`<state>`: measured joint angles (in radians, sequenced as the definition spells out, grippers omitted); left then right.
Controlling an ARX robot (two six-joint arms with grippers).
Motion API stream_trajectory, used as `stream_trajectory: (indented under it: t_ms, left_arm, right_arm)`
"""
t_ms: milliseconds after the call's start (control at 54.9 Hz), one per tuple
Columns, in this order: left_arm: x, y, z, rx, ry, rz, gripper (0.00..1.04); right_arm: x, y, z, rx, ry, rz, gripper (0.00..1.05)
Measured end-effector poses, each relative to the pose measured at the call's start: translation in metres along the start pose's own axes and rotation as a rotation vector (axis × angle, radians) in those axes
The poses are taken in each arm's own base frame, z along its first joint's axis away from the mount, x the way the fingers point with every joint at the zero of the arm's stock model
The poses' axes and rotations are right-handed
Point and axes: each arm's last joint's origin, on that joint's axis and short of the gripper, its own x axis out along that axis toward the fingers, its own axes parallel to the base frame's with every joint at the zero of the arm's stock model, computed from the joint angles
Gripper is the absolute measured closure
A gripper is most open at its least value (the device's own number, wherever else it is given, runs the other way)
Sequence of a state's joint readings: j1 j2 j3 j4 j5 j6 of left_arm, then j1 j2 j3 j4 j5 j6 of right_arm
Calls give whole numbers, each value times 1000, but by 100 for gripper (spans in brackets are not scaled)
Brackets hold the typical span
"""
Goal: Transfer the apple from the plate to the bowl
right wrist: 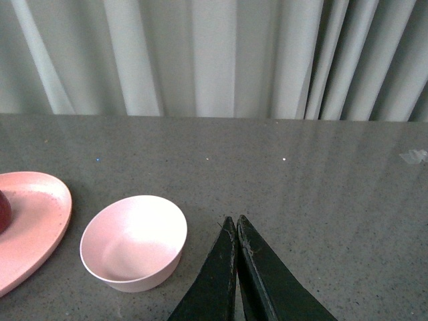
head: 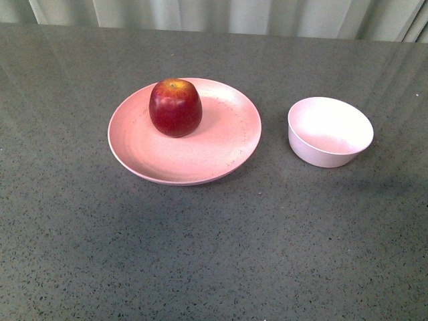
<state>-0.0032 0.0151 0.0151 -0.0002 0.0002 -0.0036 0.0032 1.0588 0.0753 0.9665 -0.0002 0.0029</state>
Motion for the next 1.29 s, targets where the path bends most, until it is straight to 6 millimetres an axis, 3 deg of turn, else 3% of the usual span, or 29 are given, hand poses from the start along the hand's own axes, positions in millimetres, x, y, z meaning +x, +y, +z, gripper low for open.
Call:
stream_trajectory:
  t_ms: [491,1292]
  left_arm:
    - [0,0,0,0,0,0,9]
    - [0,0,0,0,0,0,9]
  right_arm:
    - [-36,0,8,0,-27,-1,103]
    - [-62,0,12,0,-41,-1,103]
